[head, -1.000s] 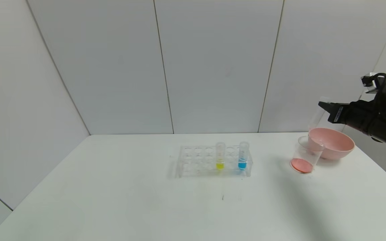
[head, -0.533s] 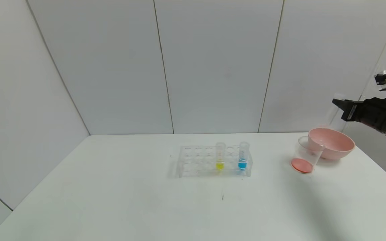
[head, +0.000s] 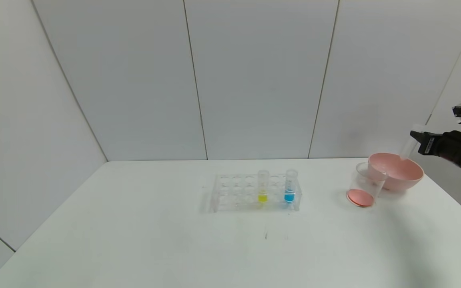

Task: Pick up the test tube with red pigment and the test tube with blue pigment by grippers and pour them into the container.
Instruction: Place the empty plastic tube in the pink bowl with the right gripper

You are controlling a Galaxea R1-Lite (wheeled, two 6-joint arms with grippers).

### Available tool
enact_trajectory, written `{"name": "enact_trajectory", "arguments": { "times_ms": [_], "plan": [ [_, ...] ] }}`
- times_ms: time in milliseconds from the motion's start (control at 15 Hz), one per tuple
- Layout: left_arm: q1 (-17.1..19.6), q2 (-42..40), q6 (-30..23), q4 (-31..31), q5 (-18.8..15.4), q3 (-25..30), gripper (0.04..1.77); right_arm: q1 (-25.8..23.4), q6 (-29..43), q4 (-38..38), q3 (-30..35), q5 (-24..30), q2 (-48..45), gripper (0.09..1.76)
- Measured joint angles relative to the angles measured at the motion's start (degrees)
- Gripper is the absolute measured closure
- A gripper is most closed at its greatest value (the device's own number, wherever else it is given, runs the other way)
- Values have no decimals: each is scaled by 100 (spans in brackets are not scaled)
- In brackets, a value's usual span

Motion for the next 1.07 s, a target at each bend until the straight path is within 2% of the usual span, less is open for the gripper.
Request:
{"name": "enact_trajectory", "arguments": {
  "times_ms": [267, 400, 600, 800, 1067],
  "plan": [
    [0, 0, 0, 0, 0, 0, 5, -30, 7, -558, -99, 6, 571, 136],
    [0, 0, 0, 0, 0, 0, 5, -30, 7, -585, -134, 33, 719, 106],
    [0, 0, 0, -2, 0, 0, 5, 6, 7, -611, -156, 35, 775, 77],
    [0, 0, 0, -2, 0, 0, 5, 55, 7, -607, -96, 2, 681, 57],
    [0, 0, 0, 0, 0, 0, 5, 218, 11, -558, 282, -50, 236, 40]
  ]
}}
